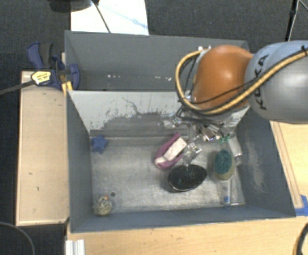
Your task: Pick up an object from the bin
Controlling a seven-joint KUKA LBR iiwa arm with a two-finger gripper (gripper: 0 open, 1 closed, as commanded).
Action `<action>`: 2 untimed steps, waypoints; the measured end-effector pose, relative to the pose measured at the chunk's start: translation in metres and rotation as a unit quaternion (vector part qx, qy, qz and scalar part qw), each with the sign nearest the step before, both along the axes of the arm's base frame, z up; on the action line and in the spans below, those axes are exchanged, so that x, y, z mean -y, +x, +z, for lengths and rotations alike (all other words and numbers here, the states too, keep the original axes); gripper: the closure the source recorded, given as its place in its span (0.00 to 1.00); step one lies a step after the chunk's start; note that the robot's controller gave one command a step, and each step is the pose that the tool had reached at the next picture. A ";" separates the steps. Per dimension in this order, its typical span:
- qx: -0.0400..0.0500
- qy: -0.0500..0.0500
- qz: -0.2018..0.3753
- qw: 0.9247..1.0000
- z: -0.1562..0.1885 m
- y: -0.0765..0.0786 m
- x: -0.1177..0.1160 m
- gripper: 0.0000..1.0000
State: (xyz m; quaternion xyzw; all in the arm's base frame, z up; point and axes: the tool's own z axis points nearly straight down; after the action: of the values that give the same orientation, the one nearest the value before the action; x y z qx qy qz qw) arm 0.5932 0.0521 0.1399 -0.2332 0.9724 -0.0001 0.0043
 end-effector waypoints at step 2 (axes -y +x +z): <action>-0.002 -0.001 0.071 0.998 -0.068 0.000 -0.007 0.00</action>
Offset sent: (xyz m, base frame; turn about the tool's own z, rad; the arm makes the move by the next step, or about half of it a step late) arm -0.0022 0.0058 -0.0699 -0.1444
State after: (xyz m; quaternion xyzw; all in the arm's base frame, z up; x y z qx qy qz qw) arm 0.5935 0.0590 0.0719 -0.3012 0.9535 0.0001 0.0026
